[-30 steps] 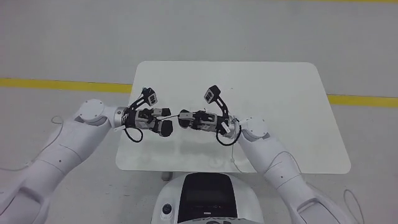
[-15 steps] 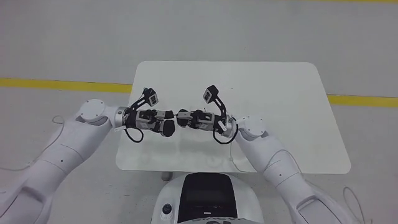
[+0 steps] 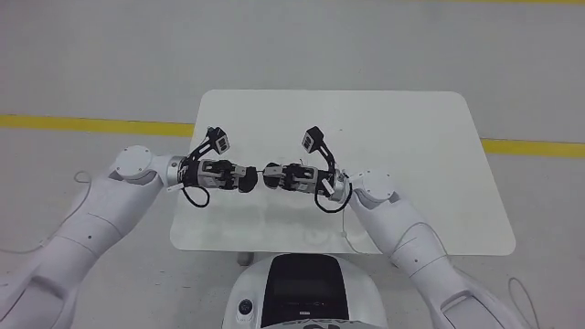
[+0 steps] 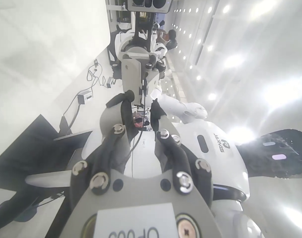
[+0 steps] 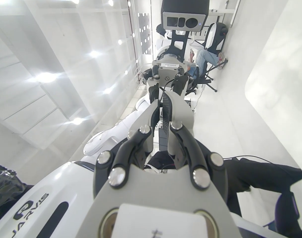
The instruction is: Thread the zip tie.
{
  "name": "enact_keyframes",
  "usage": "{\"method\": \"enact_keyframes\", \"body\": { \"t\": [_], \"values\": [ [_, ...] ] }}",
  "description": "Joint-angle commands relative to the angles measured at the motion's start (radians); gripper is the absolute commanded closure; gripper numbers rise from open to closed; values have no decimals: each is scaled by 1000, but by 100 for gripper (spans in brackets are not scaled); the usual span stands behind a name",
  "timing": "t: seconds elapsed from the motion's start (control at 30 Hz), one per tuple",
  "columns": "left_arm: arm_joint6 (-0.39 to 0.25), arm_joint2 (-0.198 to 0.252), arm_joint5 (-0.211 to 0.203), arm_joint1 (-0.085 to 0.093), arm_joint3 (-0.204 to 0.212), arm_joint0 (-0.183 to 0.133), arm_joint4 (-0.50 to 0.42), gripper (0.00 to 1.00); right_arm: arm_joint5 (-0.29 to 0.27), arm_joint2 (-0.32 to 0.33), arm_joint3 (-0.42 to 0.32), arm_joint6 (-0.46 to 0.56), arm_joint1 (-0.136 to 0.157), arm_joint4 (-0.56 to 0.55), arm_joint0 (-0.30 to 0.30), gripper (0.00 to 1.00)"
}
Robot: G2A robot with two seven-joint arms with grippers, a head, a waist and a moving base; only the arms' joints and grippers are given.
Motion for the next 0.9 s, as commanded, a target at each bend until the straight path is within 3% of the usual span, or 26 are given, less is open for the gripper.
{"method": "enact_keyframes", "body": {
  "t": [0.0,0.87],
  "values": [
    [1,-4,1,-1,0,2,2,83,4,-2,-1,2,2,-4,0,100],
    [0,-47,17,-11,3,20,25,84,21,-23,43,-20,14,8,23,100]
  ]
}}
